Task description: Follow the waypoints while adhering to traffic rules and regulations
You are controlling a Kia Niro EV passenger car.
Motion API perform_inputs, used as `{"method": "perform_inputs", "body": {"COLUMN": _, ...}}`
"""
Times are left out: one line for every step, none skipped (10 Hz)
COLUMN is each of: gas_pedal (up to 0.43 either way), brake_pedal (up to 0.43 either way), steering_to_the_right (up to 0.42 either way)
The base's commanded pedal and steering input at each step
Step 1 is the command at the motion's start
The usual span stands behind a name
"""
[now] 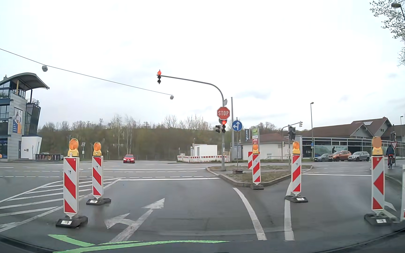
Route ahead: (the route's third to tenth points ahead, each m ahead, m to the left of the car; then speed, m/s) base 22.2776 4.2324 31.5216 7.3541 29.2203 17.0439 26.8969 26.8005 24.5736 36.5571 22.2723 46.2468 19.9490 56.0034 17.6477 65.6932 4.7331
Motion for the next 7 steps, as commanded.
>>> {"method": "perform_inputs", "body": {"gas_pedal": 0.0, "brake_pedal": 0.0, "steering_to_the_right": -0.097}}
{"method": "perform_inputs", "body": {"gas_pedal": 0.0, "brake_pedal": 0.006, "steering_to_the_right": -0.093}}
{"method": "perform_inputs", "body": {"gas_pedal": 0.0, "brake_pedal": 0.037, "steering_to_the_right": -0.089}}
{"method": "perform_inputs", "body": {"gas_pedal": 0.0, "brake_pedal": 0.049, "steering_to_the_right": -0.084}}
{"method": "perform_inputs", "body": {"gas_pedal": 0.0, "brake_pedal": 0.067, "steering_to_the_right": -0.08}}
{"method": "perform_inputs", "body": {"gas_pedal": 0.0, "brake_pedal": 0.073, "steering_to_the_right": -0.074}}
{"method": "perform_inputs", "body": {"gas_pedal": 0.0, "brake_pedal": 0.079, "steering_to_the_right": -0.072}}
